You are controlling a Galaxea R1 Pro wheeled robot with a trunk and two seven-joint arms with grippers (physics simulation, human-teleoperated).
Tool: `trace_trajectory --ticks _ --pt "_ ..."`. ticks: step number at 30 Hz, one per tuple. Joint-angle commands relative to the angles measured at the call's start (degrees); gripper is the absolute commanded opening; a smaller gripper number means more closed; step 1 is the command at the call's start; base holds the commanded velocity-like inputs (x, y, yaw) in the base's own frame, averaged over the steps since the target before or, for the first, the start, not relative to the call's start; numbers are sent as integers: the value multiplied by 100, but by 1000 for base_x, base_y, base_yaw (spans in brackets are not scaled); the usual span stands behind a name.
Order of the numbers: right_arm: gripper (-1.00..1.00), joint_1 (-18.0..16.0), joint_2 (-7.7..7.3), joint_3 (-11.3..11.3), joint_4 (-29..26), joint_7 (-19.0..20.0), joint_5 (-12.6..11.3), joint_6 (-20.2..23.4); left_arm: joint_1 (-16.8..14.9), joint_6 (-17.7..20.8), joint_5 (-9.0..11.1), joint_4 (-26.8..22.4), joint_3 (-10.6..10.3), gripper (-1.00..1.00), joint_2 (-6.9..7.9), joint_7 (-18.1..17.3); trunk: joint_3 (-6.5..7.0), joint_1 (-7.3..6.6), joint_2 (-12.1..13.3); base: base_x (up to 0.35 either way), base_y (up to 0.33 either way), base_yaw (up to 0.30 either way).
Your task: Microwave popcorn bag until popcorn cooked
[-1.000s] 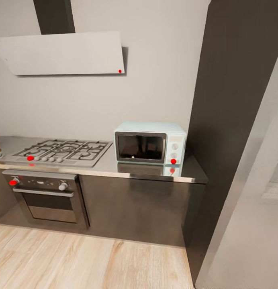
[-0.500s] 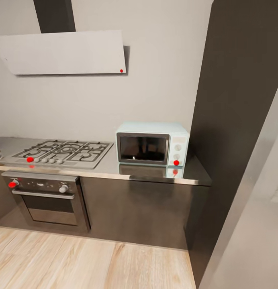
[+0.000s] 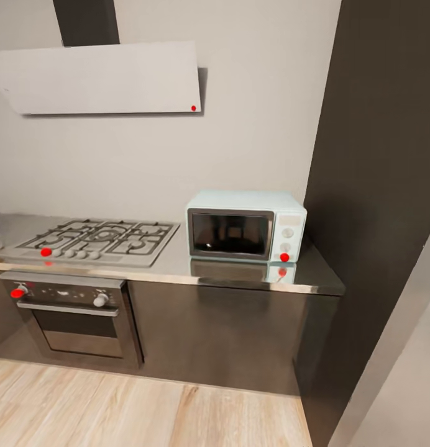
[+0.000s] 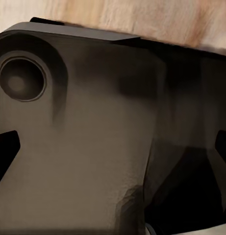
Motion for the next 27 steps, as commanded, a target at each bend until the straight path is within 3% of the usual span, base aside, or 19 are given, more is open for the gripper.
trace_trajectory --ticks 1,19,27 --pt "100 -1 1 -2 1 -3 -3 -17 0 -11 37 -2 14 100 -5 -5 -4 2 -2 123 106 -113" --pt "100 -1 0 -2 1 -6 -3 -10 0 -13 37 -2 14 100 -6 -5 -4 2 -2 9 8 -228" --pt "100 -1 0 -2 1 2 14 -10 0 -27 37 -2 14 100 -7 -5 -4 2 -2 0 0 -34"
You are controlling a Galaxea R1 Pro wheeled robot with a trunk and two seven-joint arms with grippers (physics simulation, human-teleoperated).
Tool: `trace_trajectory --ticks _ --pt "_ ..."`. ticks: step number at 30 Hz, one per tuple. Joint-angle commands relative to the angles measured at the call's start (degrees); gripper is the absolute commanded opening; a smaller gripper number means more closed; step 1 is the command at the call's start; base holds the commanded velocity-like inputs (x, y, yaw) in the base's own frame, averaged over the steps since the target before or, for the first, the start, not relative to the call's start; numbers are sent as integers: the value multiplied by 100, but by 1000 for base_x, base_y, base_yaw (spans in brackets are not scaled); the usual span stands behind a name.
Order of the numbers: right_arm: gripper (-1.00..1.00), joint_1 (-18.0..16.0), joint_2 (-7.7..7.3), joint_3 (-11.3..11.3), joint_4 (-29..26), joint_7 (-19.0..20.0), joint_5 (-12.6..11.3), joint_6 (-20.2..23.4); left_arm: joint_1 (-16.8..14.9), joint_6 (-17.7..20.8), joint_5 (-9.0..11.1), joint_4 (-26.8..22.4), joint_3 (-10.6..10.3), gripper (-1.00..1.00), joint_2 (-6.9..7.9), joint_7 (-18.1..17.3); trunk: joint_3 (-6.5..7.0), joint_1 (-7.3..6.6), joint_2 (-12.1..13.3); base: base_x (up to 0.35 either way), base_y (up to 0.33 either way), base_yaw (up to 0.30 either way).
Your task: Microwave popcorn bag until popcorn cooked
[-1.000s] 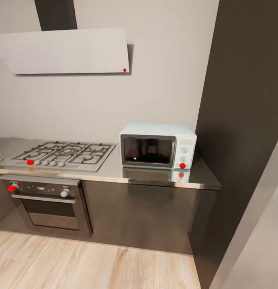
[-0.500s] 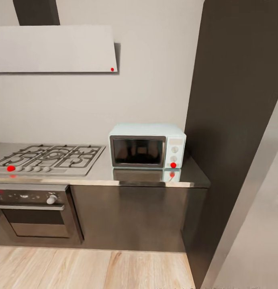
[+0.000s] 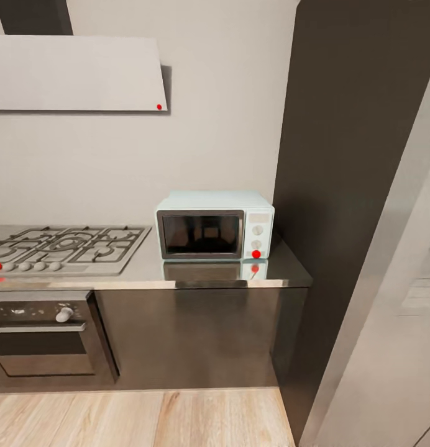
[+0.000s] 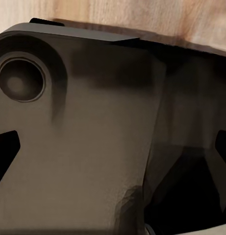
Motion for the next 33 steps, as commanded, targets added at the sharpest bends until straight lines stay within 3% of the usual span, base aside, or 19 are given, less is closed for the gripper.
trace_trajectory --ticks 1,33 --pt "100 -1 -1 -2 1 3 0 -18 0 -12 37 -2 14 100 -1 -5 -4 0 -2 0 0 -1" --pt "100 -1 8 -1 1 -11 7 -27 0 3 42 -2 20 100 -1 2 -4 0 -2 0 0 0"
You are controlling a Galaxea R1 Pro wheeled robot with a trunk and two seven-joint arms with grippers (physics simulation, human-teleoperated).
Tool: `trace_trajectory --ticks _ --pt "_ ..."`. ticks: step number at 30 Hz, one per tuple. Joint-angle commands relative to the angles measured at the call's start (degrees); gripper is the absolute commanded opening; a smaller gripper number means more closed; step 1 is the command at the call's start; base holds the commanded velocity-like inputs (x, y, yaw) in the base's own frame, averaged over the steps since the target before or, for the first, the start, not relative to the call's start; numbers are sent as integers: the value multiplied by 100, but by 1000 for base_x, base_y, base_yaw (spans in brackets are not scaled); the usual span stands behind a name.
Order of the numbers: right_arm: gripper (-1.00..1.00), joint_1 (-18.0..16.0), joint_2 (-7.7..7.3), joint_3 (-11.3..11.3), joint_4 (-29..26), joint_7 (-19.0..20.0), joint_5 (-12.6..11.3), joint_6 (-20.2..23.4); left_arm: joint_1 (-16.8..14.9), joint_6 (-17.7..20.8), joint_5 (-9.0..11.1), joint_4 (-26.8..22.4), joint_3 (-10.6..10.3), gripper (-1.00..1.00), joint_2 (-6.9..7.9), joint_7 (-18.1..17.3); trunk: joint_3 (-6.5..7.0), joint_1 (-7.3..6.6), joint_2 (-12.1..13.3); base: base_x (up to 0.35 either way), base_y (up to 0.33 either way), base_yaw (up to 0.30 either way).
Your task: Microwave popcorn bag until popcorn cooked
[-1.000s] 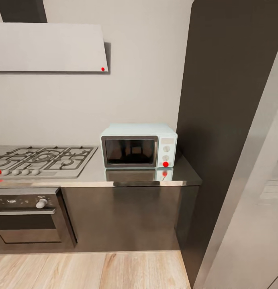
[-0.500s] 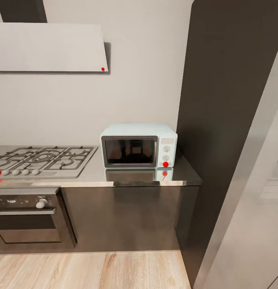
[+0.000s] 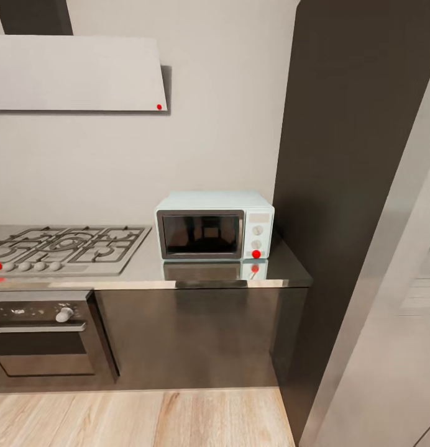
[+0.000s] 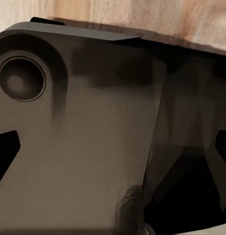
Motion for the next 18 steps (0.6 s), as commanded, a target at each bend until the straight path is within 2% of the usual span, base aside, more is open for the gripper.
trace_trajectory --ticks 1,10,11,13,15,16,18 --pt "100 -1 0 -2 1 -1 2 -18 0 -11 38 -2 16 100 -2 -3 -4 0 -2 0 0 0" --pt "100 -1 65 21 -28 60 62 22 0 -19 32 -2 13 100 -2 -2 -4 0 -2 0 0 0" --pt "100 -1 68 22 -112 64 68 28 0 -19 32 -2 14 100 -2 -2 -4 0 -2 0 0 0" --pt "100 -1 74 53 -613 73 92 61 0 -19 32 -2 11 100 -2 -2 -4 0 -2 0 0 0" --pt "100 -1 81 409 -1174 72 329 167 0 -19 32 -2 13 100 -2 -2 -4 0 -2 0 0 0" --pt "100 -1 84 771 -1441 68 561 227 0 -19 32 -2 14 100 -2 -2 -4 0 -2 0 0 0" --pt "100 -1 86 1235 -1818 68 762 269 0 -19 32 -2 14 100 -2 -2 -4 0 -2 0 0 0"
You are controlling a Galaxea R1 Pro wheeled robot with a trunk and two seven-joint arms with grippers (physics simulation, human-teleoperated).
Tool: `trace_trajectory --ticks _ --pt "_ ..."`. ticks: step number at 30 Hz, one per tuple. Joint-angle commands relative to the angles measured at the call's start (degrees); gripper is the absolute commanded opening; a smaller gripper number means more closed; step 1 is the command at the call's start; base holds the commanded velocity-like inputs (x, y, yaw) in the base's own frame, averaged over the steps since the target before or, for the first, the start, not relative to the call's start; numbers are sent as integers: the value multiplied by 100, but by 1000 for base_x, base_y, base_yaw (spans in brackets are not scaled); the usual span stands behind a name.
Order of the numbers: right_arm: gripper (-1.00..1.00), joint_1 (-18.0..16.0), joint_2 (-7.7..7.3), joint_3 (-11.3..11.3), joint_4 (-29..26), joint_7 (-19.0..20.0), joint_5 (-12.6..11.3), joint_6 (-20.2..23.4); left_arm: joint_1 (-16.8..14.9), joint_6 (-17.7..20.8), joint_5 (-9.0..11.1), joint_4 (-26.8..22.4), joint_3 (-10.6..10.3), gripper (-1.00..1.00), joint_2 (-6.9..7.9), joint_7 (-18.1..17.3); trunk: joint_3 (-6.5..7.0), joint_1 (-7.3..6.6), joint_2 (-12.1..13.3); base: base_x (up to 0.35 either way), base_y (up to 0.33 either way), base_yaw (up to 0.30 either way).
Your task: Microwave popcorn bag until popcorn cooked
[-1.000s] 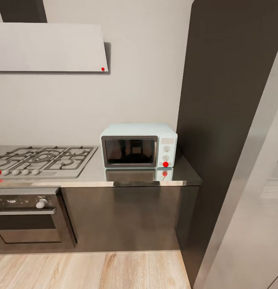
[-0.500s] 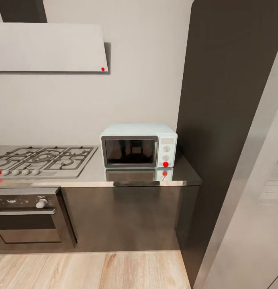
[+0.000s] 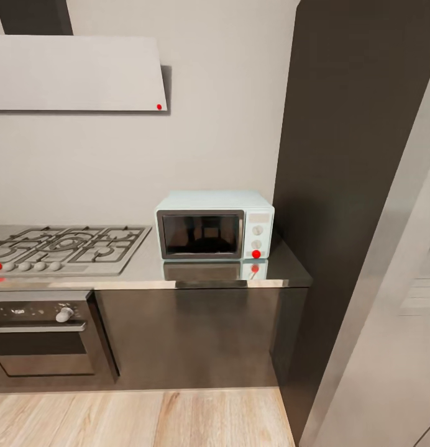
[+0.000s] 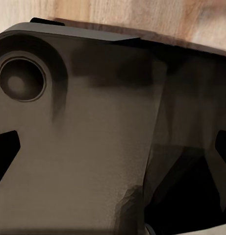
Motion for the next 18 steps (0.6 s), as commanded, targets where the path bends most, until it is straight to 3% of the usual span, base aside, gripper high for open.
trace_trajectory --ticks 1,3,4,11,16,17,18 --pt "100 1 1 89 -153 6 97 0 0 -11 36 -3 16 100 -1 -4 -5 0 -3 0 0 0" --pt "100 1 -2 196 -571 7 134 30 0 -11 36 -3 13 100 -1 -4 -5 0 -3 0 0 0" --pt "100 1 -7 225 -1042 12 145 190 0 -11 36 -3 12 100 -1 -4 -5 0 -3 0 0 0" --pt "100 1 -12 210 -4073 50 134 1774 0 -11 41 -3 10 100 -1 -4 -5 0 -3 0 0 0" --pt "100 1 0 -165 -6035 44 126 2672 0 -11 45 -3 12 100 1 -4 -5 0 -3 0 0 0" --pt "100 -45 0 -196 -6698 24 131 2874 0 -11 45 -3 10 100 2 -4 -5 0 -3 0 0 0" --pt "100 -98 0 -200 -6803 16 132 2934 0 -11 45 -3 11 100 1 -4 -5 0 -3 0 0 0"
